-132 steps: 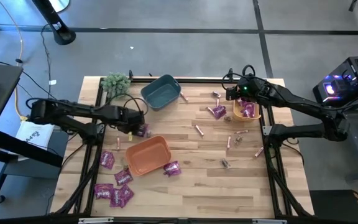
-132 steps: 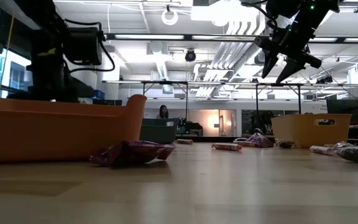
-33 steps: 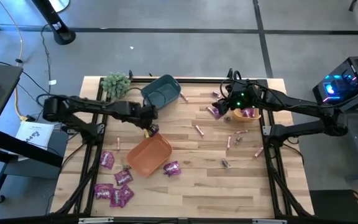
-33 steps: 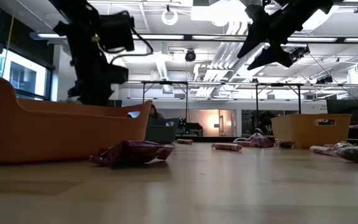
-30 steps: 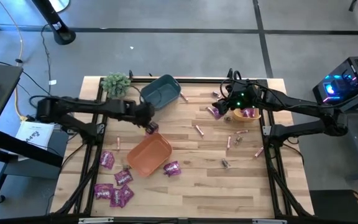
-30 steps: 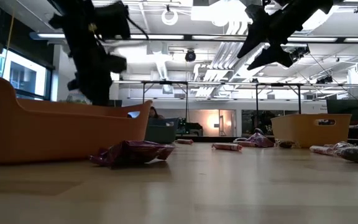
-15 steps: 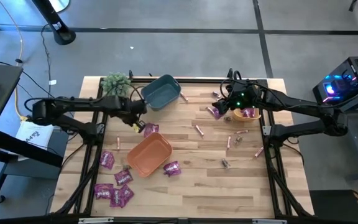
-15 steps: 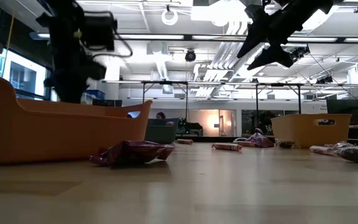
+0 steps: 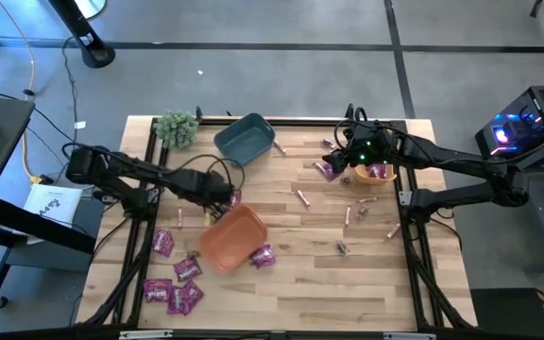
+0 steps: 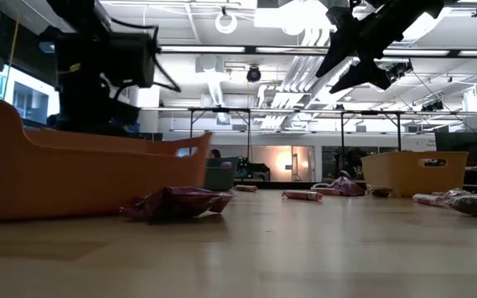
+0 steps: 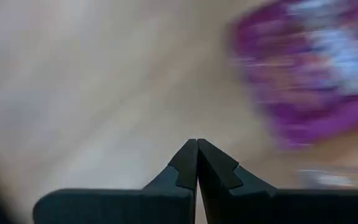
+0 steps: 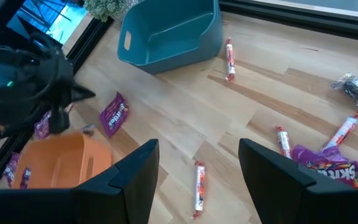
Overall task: Sort candy
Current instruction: Put the purple candy into the yellow bin
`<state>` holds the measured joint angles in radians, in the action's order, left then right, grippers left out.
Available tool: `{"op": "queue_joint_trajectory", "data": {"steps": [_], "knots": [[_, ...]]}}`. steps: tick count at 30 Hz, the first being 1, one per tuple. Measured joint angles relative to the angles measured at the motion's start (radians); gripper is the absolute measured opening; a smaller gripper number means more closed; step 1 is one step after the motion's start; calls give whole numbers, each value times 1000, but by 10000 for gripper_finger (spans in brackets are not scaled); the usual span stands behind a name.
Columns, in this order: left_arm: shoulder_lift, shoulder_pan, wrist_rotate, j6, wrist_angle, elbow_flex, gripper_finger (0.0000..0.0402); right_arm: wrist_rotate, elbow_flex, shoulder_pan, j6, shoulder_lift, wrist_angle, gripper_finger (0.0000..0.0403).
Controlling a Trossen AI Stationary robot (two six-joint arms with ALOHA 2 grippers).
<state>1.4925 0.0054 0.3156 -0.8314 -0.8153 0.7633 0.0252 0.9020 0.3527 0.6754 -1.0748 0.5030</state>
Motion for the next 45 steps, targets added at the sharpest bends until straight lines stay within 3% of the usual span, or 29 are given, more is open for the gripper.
{"op": "queue_joint_trajectory", "data": {"steps": [4,9,14,17,23,33,38,45], "knots": [[47,-68,-9,-30,82,61,0,1,0,0,-2,0,0,216],[32,-60,86,44,81,148,0,1,0,0,-3,0,0,216],[36,6,-74,212,149,153,11,1,0,1,-11,0,0,216],[40,74,-173,210,155,152,34,1,0,0,-11,0,0,216],[36,172,-275,246,176,153,107,1,0,0,-28,0,3,216],[68,186,-253,440,226,154,231,1,0,0,-38,0,4,216],[155,192,-269,533,211,153,260,1,0,0,-22,0,5,216],[274,180,-232,687,238,159,265,1,0,0,-21,0,5,216]]}}
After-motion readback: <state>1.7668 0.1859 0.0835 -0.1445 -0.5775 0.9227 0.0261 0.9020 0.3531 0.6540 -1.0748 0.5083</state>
